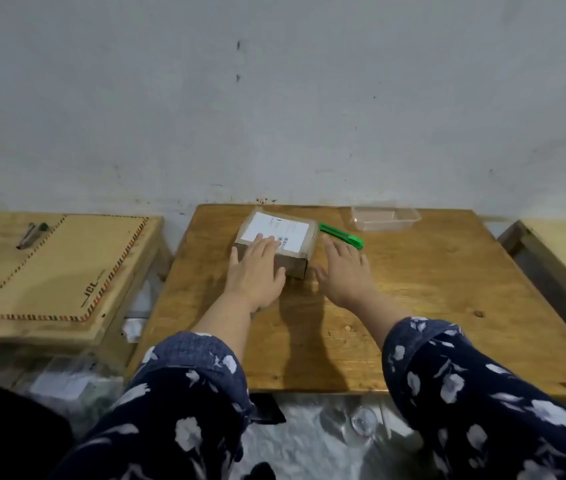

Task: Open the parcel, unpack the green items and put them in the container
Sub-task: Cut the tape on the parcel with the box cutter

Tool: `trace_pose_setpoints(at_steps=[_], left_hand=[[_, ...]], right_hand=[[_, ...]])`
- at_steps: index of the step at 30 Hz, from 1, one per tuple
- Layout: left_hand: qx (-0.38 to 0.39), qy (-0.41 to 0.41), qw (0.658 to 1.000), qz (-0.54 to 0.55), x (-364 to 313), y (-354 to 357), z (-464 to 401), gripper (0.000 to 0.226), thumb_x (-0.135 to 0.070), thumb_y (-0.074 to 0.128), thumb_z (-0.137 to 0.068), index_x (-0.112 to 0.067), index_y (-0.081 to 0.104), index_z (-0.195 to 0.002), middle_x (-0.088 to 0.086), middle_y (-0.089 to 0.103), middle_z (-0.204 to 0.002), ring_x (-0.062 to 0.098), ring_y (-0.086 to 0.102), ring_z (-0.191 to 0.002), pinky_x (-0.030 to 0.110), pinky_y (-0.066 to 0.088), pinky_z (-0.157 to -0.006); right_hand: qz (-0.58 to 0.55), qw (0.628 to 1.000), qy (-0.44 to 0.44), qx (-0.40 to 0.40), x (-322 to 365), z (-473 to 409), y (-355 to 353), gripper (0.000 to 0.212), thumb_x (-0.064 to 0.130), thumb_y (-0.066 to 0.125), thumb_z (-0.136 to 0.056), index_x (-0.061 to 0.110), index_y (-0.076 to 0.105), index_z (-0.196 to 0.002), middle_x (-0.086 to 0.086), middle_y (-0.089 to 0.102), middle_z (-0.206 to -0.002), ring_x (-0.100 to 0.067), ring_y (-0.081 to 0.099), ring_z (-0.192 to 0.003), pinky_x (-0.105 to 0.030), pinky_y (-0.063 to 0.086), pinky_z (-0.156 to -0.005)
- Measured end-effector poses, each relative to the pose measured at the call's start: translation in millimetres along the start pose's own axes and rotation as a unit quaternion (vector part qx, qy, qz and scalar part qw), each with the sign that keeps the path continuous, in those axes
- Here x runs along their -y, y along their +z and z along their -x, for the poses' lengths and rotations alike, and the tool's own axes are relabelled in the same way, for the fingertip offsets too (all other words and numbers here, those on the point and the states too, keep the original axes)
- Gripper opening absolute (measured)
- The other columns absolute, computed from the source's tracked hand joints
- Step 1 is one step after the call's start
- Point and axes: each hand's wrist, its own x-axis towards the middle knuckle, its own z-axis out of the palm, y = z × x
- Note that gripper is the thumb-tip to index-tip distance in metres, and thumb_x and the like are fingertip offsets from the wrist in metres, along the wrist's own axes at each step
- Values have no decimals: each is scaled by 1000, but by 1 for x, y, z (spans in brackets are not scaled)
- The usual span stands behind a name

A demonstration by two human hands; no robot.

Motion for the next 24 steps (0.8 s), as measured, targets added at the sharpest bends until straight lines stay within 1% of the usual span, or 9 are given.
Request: trace_pose_setpoints(at_steps=[3,6,10,12,14,16,19,22,24], left_hand=[[28,22,999,-13,14,13,-29,63,-43,42,-97,-22,18,-151,-5,15,-160,11,3,-148,49,2,-118],[59,55,997,-15,28,23,-61,74,-56,44,-92,-25,13,-152,-7,9,-161,12,-1,-148,51,-1,-117],[88,107,989,-51,46,31,-103,89,-74,39,-83,-30,4,-152,-10,-1,-161,12,-9,-148,51,-12,-115],[96,127,985,-64,53,37,-118,91,-77,36,-81,-32,1,-152,-10,-4,-161,12,-11,-148,50,-16,-113],[100,143,982,-74,59,45,-127,92,-80,32,-80,-34,-1,-152,-11,-6,-161,11,-12,-147,51,-15,-115],[73,154,982,-75,63,53,-130,92,-83,26,-77,-34,1,-152,-12,-4,-161,11,-10,-148,52,-12,-117],[34,159,984,-77,68,62,-129,95,-86,18,-74,-34,9,-152,-12,3,-160,11,-5,-148,52,-8,-118],[27,158,984,-77,68,64,-129,96,-87,16,-73,-33,11,-152,-12,3,-160,10,-4,-148,53,-5,-118],[23,157,984,-78,68,65,-129,96,-87,16,-74,-33,10,-152,-12,4,-160,10,-4,-148,54,-2,-118]], right_hand=[[-3,999,39,27,-7,-21,17,62,36,40,-97,20,12,-150,-6,24,-155,-25,16,-145,-53,14,-117],[5,997,65,47,-17,-50,34,60,37,38,-97,19,16,-150,-7,24,-155,-27,16,-144,-52,14,-117],[24,992,107,58,-37,-91,52,59,36,38,-97,18,19,-149,-8,20,-157,-28,11,-146,-53,12,-117],[40,991,117,59,-46,-107,57,58,34,36,-98,18,18,-150,-8,15,-159,-27,6,-147,-53,8,-118],[50,989,124,61,-53,-121,62,57,33,35,-98,17,17,-150,-9,11,-160,-28,3,-147,-53,7,-118],[45,987,135,68,-59,-133,66,57,33,35,-99,16,16,-151,-9,9,-160,-29,5,-147,-52,9,-118],[48,986,148,63,-67,-145,74,56,33,35,-99,16,20,-149,-9,18,-158,-29,15,-144,-49,17,-116],[79,986,147,18,-68,-149,77,46,31,41,-96,17,36,-140,-8,38,-145,-29,30,-133,-45,29,-105],[79,986,149,-7,-66,-149,79,38,27,45,-95,18,44,-132,-8,45,-135,-29,37,-123,-43,34,-97]])
